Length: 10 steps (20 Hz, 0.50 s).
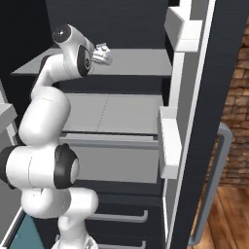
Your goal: Take a sugar cube from the saucer and place it inside the coffee. Then, grab milk from the fridge and place it next to the coffee on the counter to sweeten the coffee.
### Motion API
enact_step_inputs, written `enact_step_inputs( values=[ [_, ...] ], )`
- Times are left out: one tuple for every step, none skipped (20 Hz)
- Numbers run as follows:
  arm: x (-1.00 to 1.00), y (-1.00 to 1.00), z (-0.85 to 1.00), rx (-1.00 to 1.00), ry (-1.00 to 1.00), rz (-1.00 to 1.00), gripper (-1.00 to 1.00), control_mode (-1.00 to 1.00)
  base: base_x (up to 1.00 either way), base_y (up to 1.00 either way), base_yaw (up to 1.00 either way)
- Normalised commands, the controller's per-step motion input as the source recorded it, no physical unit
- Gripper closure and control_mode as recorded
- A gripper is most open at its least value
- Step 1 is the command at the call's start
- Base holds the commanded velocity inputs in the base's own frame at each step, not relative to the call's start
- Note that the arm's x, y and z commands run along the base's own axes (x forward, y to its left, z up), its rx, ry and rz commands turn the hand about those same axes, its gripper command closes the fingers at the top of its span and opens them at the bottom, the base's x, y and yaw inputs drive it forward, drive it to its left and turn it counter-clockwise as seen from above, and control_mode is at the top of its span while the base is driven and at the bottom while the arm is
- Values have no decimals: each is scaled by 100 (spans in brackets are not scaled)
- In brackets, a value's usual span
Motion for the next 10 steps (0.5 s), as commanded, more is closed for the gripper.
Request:
enact_step_inputs(
  values=[
    [29,0,0,0,0,0,-100,-100,0,0,0],
    [29,0,-4,-1,0,0,-100,-100,0,0,0],
    [26,0,-4,-1,0,0,-100,-100,0,0,0],
    [22,0,-3,0,0,0,-100,-100,0,0,0],
    [20,0,-4,0,0,0,-100,-100,0,0,0],
    [17,0,-4,0,0,0,-100,-100,0,0,0],
    [16,0,-5,0,0,0,-100,-100,0,0,0],
    [13,-1,-8,0,0,0,-100,-100,0,0,0],
    [16,0,-8,-1,0,0,-100,-100,0,0,0],
    [21,-1,-5,0,0,0,-100,-100,0,0,0]
  ],
)
